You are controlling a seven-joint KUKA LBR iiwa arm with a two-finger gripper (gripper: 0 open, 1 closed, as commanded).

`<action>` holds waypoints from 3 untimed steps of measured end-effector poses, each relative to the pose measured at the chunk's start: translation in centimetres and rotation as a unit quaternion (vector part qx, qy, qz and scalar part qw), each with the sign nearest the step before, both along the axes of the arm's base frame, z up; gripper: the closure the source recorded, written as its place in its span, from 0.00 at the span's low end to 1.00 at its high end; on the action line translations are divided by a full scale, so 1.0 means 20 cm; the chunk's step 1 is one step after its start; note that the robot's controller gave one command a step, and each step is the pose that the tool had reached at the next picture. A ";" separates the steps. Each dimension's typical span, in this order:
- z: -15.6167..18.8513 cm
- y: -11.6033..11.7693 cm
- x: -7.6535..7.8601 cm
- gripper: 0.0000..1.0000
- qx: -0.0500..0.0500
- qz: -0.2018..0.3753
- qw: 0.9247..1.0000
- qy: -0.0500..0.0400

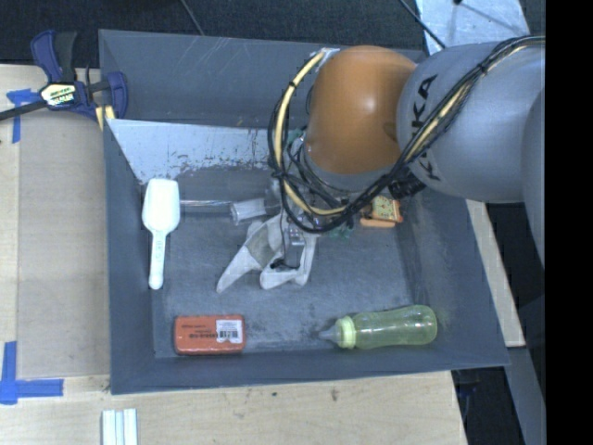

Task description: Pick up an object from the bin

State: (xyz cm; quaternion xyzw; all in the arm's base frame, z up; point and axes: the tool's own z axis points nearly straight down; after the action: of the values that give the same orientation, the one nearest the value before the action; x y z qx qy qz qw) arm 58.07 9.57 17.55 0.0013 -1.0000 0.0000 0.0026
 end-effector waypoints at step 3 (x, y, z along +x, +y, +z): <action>-0.44 -0.07 0.00 1.00 0.001 0.022 1.000 -0.006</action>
Offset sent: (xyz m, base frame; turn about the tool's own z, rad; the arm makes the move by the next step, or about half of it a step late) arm 0.0062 -0.0249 -0.0903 -0.0879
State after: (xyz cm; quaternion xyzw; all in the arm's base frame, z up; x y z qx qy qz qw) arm 58.16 8.27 8.72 0.0236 -0.9997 -0.0006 -0.0033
